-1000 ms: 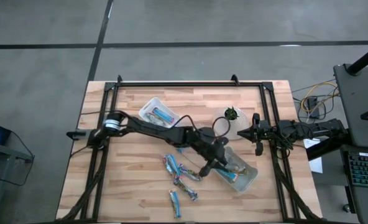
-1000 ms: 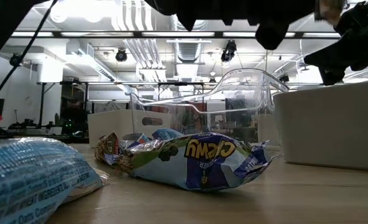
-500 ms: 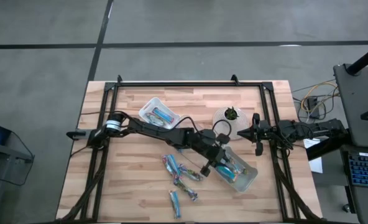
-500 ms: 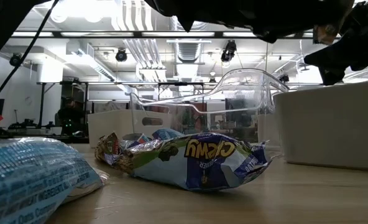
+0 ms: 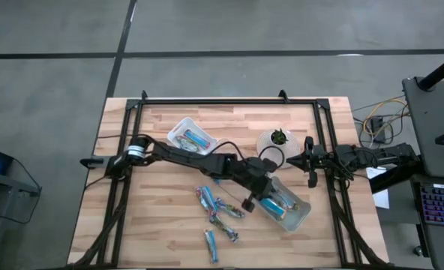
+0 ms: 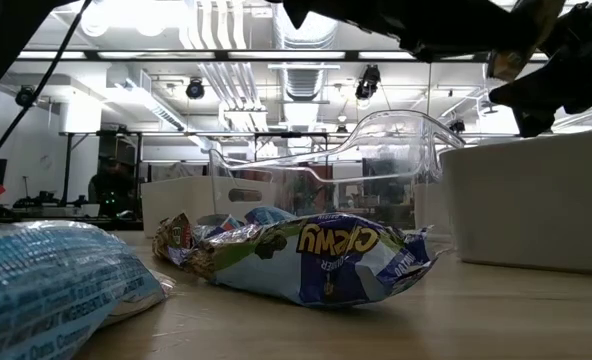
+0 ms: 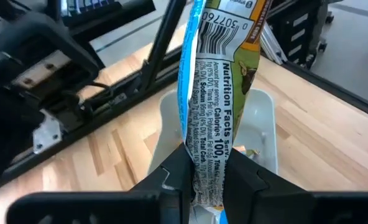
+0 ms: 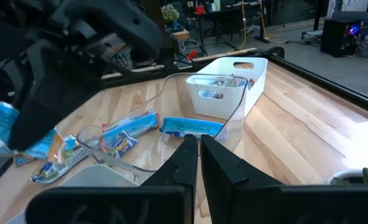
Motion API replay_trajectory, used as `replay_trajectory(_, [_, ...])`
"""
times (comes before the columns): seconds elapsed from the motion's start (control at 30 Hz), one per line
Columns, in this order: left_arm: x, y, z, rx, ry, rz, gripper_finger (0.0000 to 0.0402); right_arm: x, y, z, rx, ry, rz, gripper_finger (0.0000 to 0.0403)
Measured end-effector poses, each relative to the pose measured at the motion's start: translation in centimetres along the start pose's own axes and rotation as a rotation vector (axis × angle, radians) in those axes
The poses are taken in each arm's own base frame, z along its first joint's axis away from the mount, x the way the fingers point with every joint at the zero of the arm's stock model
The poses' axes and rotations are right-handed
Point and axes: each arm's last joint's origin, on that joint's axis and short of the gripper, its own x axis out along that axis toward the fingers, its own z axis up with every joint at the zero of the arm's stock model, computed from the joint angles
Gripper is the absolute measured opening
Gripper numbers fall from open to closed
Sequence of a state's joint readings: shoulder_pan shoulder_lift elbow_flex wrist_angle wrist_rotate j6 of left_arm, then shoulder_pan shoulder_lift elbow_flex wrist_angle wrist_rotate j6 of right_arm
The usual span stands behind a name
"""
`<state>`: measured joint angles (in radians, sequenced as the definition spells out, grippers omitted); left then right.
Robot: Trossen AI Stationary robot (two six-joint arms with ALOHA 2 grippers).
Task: Pick and place Granola Bars by type
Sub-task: Put the orange granola bar into the gray bin
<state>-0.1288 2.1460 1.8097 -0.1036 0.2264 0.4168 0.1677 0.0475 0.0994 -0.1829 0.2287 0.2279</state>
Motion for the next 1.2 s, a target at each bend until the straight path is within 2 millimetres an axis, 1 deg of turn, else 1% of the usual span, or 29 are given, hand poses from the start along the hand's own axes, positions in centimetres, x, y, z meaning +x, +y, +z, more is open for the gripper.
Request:
replay_trajectory(0.37, [-0.02,-0.47,-0.30,-0.009,0.049,-0.028,0.0048,0.00,0.00,0.00,0.000,0.000,0.001,0.0013])
replay_trajectory(0.6, [-0.03,-0.20,-0.29,-0.003,0.059,0.026,0.0048,0.00,0.00,-0.01,0.000,0.001,0.001,0.0013])
replay_trajectory(1.2, [-0.02,-0.28,-0.35,-0.004,0.066,0.023,0.0049,0.00,0.00,-0.01,0.000,0.000,0.001,0.0013])
